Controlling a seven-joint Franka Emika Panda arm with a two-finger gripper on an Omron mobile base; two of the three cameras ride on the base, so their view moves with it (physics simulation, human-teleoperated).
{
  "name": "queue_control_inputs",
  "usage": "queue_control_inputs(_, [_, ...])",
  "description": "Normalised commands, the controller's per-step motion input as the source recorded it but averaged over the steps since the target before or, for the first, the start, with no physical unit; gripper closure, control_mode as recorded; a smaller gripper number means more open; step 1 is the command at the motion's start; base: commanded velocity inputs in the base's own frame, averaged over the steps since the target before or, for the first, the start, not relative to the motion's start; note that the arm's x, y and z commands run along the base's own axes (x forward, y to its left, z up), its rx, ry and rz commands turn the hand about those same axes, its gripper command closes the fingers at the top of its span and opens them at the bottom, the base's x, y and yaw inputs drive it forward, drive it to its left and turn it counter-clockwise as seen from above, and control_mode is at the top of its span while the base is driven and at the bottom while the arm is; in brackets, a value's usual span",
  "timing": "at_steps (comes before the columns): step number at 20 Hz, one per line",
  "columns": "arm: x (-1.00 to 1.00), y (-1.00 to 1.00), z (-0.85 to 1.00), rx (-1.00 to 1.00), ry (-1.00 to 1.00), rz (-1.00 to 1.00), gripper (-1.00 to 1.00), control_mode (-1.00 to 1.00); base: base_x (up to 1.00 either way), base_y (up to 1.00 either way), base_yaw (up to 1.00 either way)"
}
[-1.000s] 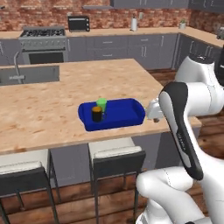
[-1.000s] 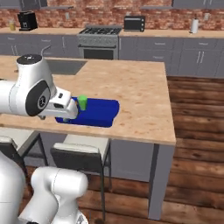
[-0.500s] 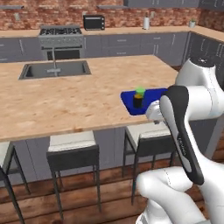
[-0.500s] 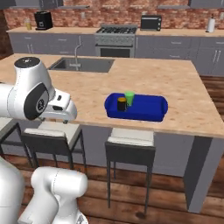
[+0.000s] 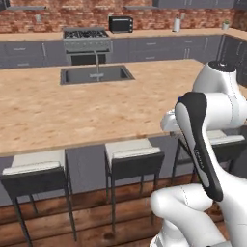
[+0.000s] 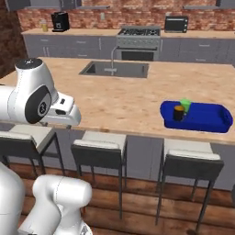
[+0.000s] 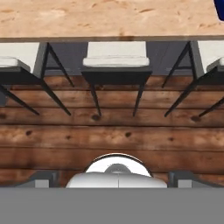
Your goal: There is a tray on the dining counter. Grab the cup, mug, and pitcher and place them on the tray. The pitcher may be placed next to the tray if it cannot fit the tray.
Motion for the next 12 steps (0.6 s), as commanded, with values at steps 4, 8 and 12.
queue_control_inputs(4, [0.00, 0.00, 0.00, 0.00, 0.00, 0.00, -1.00, 1.00, 0.00, 1.00, 0.00])
queue_control_inputs(8, [0.00, 0.00, 0.00, 0.00, 0.00, 0.00, -1.00, 1.00, 0.00, 1.00, 0.00])
queue_control_inputs(12, [0.00, 0.00, 0.00, 0.00, 0.00, 0.00, -1.00, 1.00, 0.03, 1.00, 0.00])
